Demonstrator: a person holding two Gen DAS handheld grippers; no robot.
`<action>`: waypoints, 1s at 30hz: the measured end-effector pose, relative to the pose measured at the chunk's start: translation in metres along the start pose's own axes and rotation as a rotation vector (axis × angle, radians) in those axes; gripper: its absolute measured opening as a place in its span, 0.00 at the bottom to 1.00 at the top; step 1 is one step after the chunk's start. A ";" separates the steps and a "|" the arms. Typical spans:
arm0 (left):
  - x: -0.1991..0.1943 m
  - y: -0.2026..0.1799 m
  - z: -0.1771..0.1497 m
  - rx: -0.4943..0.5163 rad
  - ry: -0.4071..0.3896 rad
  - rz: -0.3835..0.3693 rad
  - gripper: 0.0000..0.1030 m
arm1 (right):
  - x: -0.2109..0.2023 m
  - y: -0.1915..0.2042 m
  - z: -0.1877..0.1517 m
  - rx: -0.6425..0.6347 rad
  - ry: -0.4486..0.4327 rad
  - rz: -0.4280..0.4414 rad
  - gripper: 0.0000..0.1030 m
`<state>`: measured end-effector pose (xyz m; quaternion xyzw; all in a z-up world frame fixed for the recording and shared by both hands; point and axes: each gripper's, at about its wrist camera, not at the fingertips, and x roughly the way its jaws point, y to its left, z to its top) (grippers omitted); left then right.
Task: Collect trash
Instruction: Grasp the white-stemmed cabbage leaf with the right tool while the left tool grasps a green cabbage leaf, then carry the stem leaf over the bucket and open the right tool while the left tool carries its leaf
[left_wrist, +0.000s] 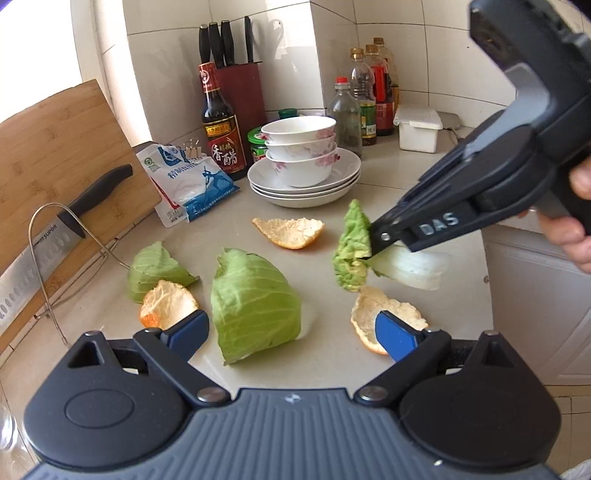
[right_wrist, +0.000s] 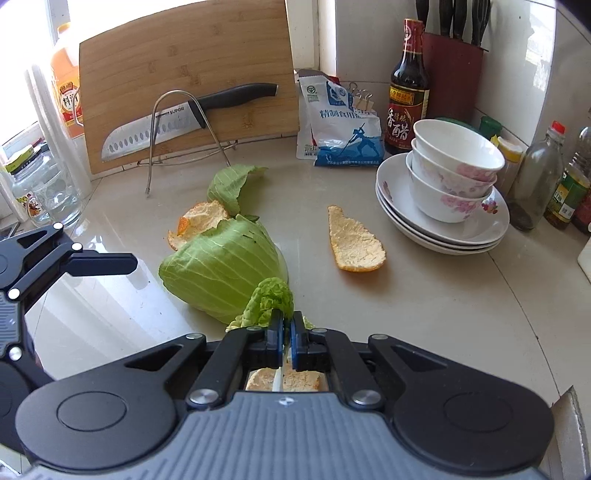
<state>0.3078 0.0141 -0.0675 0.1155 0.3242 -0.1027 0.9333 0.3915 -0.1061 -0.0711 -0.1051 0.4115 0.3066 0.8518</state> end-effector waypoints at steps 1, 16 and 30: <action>0.003 0.001 0.002 0.003 -0.003 0.014 0.94 | -0.005 -0.001 -0.001 0.000 -0.005 -0.003 0.05; 0.073 0.003 0.009 0.024 0.081 0.057 0.52 | -0.031 -0.026 -0.017 0.086 -0.033 -0.063 0.05; 0.059 0.016 0.011 -0.056 0.060 -0.028 0.04 | -0.037 -0.027 -0.026 0.115 -0.031 -0.083 0.05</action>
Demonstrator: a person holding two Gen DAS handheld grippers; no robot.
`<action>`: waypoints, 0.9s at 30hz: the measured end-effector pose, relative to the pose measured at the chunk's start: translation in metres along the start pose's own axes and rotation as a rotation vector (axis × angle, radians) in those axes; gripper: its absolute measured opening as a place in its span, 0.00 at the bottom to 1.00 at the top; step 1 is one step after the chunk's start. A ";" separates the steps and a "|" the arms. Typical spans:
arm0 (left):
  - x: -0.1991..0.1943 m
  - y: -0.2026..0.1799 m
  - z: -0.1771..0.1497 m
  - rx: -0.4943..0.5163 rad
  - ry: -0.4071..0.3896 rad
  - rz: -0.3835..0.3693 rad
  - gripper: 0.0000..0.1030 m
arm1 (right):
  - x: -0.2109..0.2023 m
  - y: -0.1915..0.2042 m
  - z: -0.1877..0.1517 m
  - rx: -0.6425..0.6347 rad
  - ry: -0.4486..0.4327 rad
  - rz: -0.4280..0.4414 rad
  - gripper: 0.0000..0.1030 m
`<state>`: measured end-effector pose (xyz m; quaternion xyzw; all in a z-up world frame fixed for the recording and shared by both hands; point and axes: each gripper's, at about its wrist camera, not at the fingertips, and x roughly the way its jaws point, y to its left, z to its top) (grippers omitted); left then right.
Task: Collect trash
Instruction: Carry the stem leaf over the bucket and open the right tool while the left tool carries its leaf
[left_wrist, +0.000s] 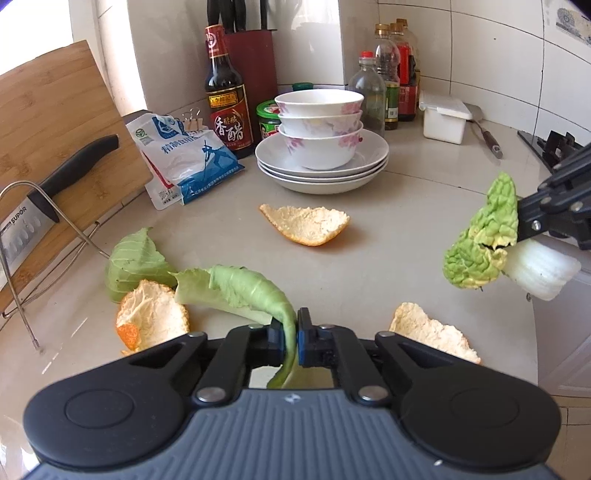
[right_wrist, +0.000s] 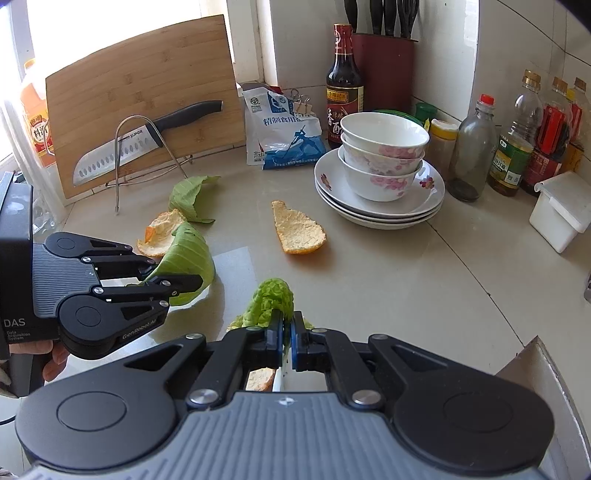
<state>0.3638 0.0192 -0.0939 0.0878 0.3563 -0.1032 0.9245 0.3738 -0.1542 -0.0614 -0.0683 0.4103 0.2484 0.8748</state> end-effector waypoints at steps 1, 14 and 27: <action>-0.002 0.000 0.000 0.001 -0.002 -0.001 0.03 | -0.001 0.001 0.000 0.000 -0.001 0.000 0.05; -0.045 -0.015 0.006 0.086 -0.026 -0.059 0.01 | -0.031 -0.001 -0.019 0.018 -0.021 -0.019 0.05; -0.112 -0.074 0.022 0.216 -0.095 -0.231 0.01 | -0.084 -0.015 -0.067 0.088 -0.033 -0.073 0.05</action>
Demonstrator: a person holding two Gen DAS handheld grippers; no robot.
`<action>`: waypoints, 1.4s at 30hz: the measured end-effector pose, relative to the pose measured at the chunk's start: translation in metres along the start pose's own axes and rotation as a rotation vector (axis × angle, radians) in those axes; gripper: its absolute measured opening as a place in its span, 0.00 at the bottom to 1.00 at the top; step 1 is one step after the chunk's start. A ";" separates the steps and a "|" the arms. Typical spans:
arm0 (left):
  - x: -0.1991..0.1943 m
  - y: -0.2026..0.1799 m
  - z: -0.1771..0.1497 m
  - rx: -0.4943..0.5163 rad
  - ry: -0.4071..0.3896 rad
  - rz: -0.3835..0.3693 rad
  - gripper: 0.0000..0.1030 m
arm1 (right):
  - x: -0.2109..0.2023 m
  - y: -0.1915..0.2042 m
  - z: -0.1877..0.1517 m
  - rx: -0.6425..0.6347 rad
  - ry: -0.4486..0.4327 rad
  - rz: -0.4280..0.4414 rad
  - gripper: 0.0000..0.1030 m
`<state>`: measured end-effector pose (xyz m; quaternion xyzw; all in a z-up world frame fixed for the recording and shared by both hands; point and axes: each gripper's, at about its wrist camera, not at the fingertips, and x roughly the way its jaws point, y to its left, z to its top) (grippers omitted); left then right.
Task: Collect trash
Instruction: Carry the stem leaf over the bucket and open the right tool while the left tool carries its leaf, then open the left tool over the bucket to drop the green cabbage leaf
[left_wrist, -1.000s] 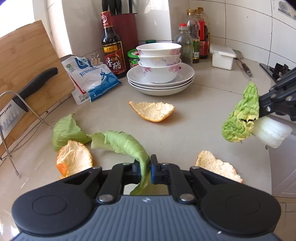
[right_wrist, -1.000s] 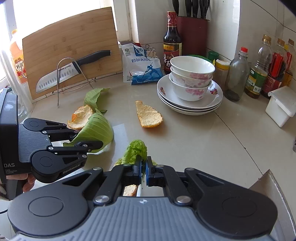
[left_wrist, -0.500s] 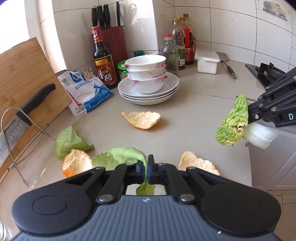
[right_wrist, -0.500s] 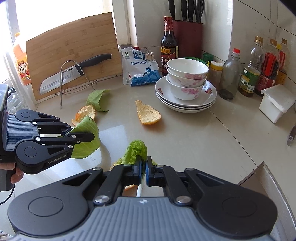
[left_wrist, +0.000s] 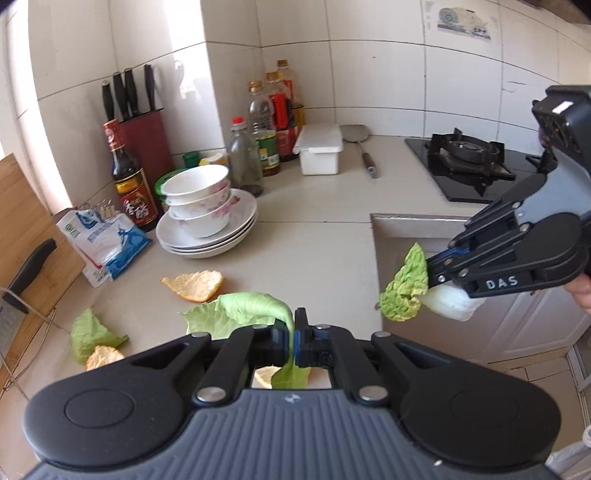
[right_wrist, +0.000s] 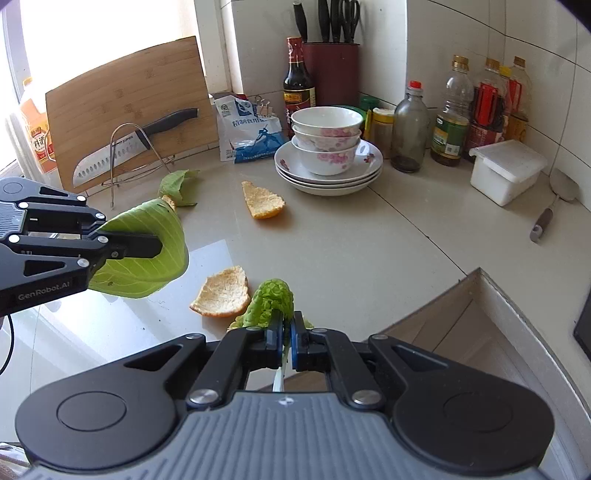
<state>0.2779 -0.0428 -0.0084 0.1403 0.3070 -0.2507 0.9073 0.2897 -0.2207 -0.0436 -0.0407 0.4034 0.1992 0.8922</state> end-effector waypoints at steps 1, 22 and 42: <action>-0.003 -0.009 0.003 0.011 -0.008 -0.017 0.01 | -0.006 -0.003 -0.006 0.009 -0.001 -0.008 0.05; 0.047 -0.144 0.002 0.112 0.039 -0.305 0.01 | 0.036 -0.089 -0.161 0.286 0.166 -0.118 0.06; 0.125 -0.187 -0.036 0.114 0.189 -0.339 0.01 | 0.072 -0.121 -0.211 0.404 0.239 -0.167 0.57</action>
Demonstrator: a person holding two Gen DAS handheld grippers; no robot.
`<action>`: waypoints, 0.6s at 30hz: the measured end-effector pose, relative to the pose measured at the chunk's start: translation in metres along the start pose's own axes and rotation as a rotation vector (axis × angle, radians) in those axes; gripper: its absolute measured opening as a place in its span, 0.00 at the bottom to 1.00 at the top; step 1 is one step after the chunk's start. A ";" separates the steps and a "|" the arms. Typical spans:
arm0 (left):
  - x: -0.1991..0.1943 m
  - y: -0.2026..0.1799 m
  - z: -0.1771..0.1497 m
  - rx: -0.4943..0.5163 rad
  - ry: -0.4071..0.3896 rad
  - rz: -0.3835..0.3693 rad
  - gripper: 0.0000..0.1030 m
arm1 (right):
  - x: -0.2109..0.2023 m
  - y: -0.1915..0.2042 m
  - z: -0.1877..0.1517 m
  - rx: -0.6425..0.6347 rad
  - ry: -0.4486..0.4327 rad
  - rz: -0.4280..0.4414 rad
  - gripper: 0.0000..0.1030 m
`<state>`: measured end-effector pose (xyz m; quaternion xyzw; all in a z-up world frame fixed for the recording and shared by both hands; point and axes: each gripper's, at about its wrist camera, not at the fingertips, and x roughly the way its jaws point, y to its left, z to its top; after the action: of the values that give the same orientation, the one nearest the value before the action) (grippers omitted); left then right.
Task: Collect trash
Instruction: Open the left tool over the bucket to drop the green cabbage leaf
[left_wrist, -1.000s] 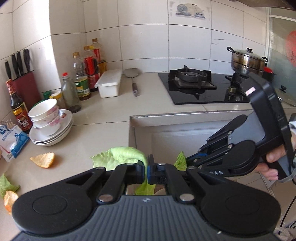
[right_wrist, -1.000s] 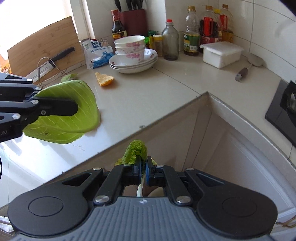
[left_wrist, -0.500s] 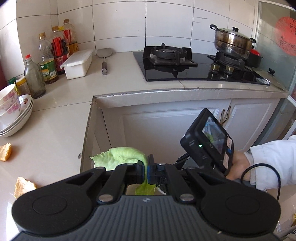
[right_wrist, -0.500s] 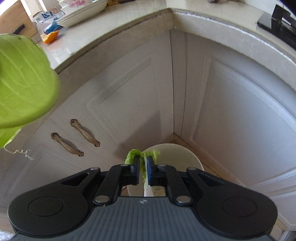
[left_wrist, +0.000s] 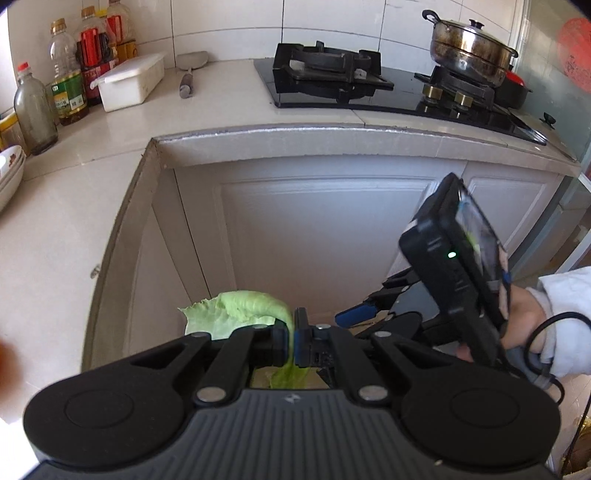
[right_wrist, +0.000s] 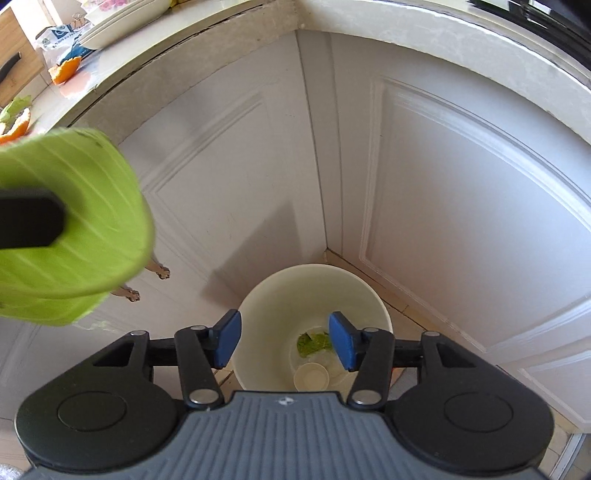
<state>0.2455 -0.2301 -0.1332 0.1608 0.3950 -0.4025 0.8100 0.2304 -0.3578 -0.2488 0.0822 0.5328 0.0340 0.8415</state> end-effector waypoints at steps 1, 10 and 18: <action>0.008 -0.001 -0.002 -0.006 0.007 0.003 0.01 | -0.002 -0.003 -0.004 0.002 -0.002 -0.007 0.58; 0.099 -0.003 -0.024 -0.097 0.107 0.014 0.01 | -0.020 -0.033 -0.033 0.041 -0.006 -0.050 0.64; 0.166 -0.002 -0.043 -0.099 0.195 0.057 0.48 | -0.032 -0.048 -0.051 0.081 0.010 -0.080 0.66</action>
<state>0.2818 -0.2937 -0.2885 0.1701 0.4868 -0.3417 0.7857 0.1690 -0.4043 -0.2499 0.0947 0.5410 -0.0211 0.8354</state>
